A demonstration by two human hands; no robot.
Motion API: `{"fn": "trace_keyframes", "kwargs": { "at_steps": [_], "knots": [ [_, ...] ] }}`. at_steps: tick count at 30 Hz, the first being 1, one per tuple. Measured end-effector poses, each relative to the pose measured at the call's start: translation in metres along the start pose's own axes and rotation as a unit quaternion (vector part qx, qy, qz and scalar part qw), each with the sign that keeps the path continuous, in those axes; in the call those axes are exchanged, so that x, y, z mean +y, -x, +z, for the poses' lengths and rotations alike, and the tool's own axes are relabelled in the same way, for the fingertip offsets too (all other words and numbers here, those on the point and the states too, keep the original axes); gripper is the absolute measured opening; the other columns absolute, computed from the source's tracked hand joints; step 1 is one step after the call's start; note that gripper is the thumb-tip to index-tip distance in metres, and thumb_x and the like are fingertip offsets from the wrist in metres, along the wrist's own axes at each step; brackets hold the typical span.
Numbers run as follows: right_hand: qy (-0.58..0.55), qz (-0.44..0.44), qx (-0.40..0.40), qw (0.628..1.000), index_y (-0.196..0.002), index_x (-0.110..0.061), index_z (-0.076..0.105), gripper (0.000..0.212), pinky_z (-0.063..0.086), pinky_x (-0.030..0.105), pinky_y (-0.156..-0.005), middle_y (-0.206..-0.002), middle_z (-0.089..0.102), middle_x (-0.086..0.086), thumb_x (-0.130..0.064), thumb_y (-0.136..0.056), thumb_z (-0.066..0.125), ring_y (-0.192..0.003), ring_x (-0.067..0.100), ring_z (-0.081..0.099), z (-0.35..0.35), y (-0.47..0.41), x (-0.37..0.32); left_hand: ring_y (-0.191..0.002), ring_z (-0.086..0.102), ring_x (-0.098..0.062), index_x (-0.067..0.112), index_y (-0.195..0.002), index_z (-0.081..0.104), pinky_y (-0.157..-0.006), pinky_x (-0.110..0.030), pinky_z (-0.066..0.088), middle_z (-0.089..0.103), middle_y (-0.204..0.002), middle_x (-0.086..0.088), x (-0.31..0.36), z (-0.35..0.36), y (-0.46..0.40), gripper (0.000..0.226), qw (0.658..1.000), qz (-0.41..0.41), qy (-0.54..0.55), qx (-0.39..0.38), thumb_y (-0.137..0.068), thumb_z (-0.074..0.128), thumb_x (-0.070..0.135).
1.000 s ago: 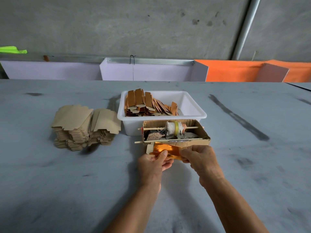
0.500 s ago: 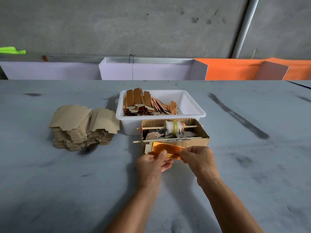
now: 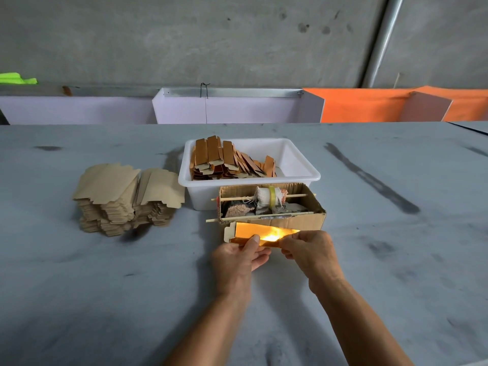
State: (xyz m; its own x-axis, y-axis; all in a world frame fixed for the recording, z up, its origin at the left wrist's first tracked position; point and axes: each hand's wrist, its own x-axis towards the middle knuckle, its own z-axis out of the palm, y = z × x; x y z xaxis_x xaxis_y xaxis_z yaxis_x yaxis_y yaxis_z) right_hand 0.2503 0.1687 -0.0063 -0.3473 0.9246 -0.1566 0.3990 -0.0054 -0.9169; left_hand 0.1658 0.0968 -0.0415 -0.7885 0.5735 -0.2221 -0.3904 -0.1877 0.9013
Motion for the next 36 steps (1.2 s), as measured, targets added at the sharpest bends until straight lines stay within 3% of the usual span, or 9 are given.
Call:
{"fn": "trace_keyframes", "kwargs": {
  "at_steps": [6, 14, 23, 27, 33, 36],
  "knots": [
    [-0.029, -0.004, -0.039, 0.999, -0.055, -0.009, 0.064, 0.023, 0.038, 0.019, -0.046, -0.051, 0.060, -0.001, -0.009, -0.077, 0.066, -0.053, 0.011, 0.052, -0.003, 0.014, 0.006, -0.068, 0.072, -0.024, 0.002, -0.083, 0.065, -0.056, -0.024, 0.056, 0.073, -0.072, -0.013, 0.000, -0.001, 0.002, 0.006, 0.999, -0.012, 0.034, -0.008, -0.086, 0.064, 0.007],
    [-0.070, -0.006, -0.086, 0.994, -0.063, -0.002, 0.067, 0.018, 0.036, 0.009, -0.039, -0.048, 0.058, -0.003, -0.010, -0.080, 0.068, -0.041, -0.001, 0.049, 0.001, 0.022, 0.006, -0.060, 0.071, -0.022, -0.002, -0.076, 0.065, -0.052, -0.024, 0.055, 0.071, -0.065, -0.012, 0.002, 0.002, 0.010, 0.012, 0.998, -0.008, 0.058, -0.009, -0.087, 0.061, 0.003],
    [-0.049, 0.005, -0.083, 0.995, -0.068, 0.002, 0.069, 0.016, 0.039, 0.019, -0.048, -0.058, 0.061, 0.004, -0.010, -0.079, 0.067, -0.055, 0.010, 0.052, 0.006, 0.020, 0.003, -0.067, 0.072, -0.027, -0.004, -0.089, 0.066, -0.053, -0.029, 0.057, 0.072, -0.078, -0.018, 0.001, -0.002, 0.009, 0.011, 0.996, -0.049, 0.068, 0.025, -0.080, 0.069, 0.002],
    [-0.033, 0.012, -0.083, 0.996, -0.071, 0.003, 0.069, 0.017, 0.040, 0.024, -0.052, -0.062, 0.063, 0.008, -0.012, -0.079, 0.068, -0.059, 0.014, 0.053, 0.008, 0.018, 0.003, -0.066, 0.072, -0.026, -0.002, -0.087, 0.066, -0.052, -0.028, 0.057, 0.073, -0.075, -0.015, 0.001, -0.001, 0.009, 0.010, 0.996, -0.053, 0.072, 0.024, -0.079, 0.070, 0.003],
    [-0.012, -0.001, -0.093, 0.996, -0.058, -0.008, 0.066, 0.020, 0.040, 0.022, -0.049, -0.058, 0.061, 0.005, -0.010, -0.079, 0.067, -0.057, 0.013, 0.053, 0.008, 0.017, 0.000, -0.064, 0.072, -0.023, 0.000, -0.082, 0.066, -0.051, -0.027, 0.056, 0.073, -0.070, -0.012, 0.002, -0.002, 0.010, 0.003, 0.996, -0.054, 0.073, 0.008, -0.080, 0.068, 0.002],
    [0.001, -0.004, -0.094, 0.996, -0.061, -0.006, 0.067, 0.018, 0.041, 0.022, -0.050, -0.057, 0.060, 0.005, -0.009, -0.078, 0.066, -0.058, 0.013, 0.053, 0.006, 0.017, -0.001, -0.063, 0.071, -0.023, 0.000, -0.082, 0.065, -0.051, -0.028, 0.057, 0.072, -0.069, -0.012, 0.002, -0.002, 0.010, 0.004, 0.996, -0.054, 0.068, 0.006, -0.079, 0.069, 0.000]
  ]
}}
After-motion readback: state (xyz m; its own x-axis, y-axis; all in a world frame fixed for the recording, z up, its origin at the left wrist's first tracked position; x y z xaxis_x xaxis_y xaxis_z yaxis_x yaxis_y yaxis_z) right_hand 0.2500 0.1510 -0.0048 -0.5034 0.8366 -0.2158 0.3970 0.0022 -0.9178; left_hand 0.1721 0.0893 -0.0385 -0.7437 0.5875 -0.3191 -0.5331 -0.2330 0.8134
